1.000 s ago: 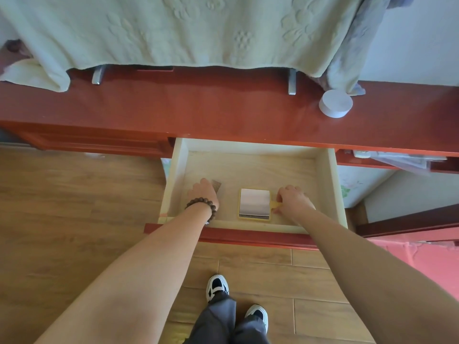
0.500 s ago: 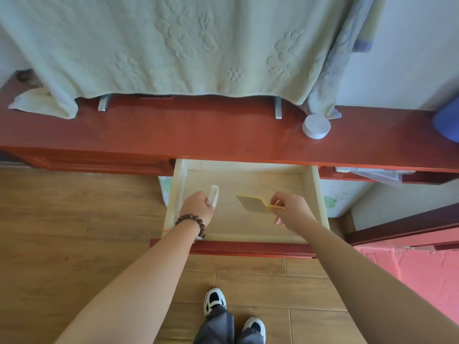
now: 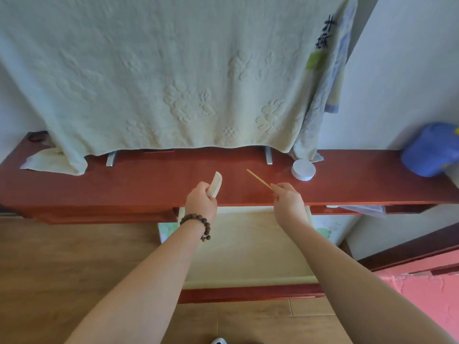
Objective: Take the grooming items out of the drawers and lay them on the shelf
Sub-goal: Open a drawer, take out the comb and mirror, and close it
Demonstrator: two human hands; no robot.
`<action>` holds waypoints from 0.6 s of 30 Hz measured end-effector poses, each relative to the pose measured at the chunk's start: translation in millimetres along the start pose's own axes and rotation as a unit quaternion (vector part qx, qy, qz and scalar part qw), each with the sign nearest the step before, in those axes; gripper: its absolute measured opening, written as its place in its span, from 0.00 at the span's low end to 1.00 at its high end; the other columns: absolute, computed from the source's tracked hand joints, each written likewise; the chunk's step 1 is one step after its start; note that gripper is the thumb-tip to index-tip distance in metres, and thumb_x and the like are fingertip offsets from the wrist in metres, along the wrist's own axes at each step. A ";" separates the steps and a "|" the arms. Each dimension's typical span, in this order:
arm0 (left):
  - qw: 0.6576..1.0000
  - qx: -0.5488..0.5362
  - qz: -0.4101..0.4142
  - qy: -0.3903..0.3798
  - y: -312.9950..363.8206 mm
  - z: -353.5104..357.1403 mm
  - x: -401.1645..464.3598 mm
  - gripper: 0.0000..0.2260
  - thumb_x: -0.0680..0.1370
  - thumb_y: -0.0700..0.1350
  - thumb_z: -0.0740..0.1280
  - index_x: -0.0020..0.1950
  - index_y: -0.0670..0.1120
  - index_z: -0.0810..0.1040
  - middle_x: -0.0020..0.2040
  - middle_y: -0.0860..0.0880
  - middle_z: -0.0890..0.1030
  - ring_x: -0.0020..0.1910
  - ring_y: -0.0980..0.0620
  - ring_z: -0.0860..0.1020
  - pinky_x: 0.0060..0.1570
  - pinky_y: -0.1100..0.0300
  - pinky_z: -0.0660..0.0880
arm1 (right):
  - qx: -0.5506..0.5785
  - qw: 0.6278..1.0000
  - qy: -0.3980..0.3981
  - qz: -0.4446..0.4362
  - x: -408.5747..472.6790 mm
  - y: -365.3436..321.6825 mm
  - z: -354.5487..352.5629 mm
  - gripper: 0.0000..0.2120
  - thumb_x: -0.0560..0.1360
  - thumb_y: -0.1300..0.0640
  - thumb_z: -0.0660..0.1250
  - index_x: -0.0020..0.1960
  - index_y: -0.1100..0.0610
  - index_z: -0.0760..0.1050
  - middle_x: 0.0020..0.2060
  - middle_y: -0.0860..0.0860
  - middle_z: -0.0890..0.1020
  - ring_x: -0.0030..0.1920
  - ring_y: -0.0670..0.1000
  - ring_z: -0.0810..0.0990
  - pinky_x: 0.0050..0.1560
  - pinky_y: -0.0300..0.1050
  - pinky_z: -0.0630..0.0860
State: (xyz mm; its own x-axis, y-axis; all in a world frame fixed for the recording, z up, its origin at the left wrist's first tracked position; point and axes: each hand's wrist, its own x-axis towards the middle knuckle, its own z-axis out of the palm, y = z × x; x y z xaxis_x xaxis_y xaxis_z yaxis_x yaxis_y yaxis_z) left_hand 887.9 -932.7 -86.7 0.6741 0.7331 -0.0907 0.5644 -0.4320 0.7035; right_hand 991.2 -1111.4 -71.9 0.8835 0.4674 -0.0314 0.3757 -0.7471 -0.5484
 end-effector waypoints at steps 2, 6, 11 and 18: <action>1.000 0.006 -0.008 -0.007 3.4 4.3 7.9 0.12 0.77 0.34 0.62 0.59 0.40 0.75 0.54 0.42 0.80 0.49 0.45 0.77 0.44 0.54 0.75 | -0.049 0.999 -0.022 -0.009 11.8 -1.8 6.5 0.23 0.75 0.72 0.54 0.67 0.59 0.71 0.62 0.54 0.74 0.56 0.55 0.75 0.54 0.40 0.71; 0.999 0.007 -0.030 -0.018 4.6 20.4 22.1 0.13 0.77 0.33 0.60 0.60 0.41 0.75 0.52 0.42 0.80 0.45 0.46 0.76 0.41 0.56 0.73 | -0.101 0.994 -0.033 -0.035 30.1 3.7 23.4 0.26 0.70 0.77 0.55 0.65 0.62 0.70 0.64 0.53 0.74 0.60 0.56 0.71 0.58 0.46 0.73; 0.997 -0.011 -0.067 -0.018 3.7 40.5 42.6 0.16 0.77 0.33 0.61 0.62 0.45 0.74 0.55 0.44 0.79 0.49 0.44 0.79 0.46 0.49 0.80 | -0.106 0.992 -0.040 -0.052 57.0 17.6 44.0 0.27 0.71 0.76 0.55 0.69 0.64 0.67 0.66 0.55 0.72 0.64 0.58 0.67 0.63 0.48 0.70; 0.992 -0.058 -0.108 0.014 3.8 54.1 66.1 0.17 0.76 0.34 0.59 0.60 0.51 0.75 0.52 0.44 0.80 0.45 0.44 0.82 0.42 0.48 0.81 | -0.089 0.989 -0.072 -0.092 83.9 31.1 71.1 0.27 0.75 0.76 0.53 0.73 0.65 0.61 0.72 0.58 0.64 0.75 0.59 0.56 0.74 0.49 0.53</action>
State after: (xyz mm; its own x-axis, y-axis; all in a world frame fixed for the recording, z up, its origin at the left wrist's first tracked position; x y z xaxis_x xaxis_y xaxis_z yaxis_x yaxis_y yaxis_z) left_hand 960.4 -914.3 -128.2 0.5291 0.8172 -0.2287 0.6346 -0.2021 0.7460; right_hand 1057.1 -1061.8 -151.1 0.7511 0.6564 -0.0701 0.5818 -0.7084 -0.3997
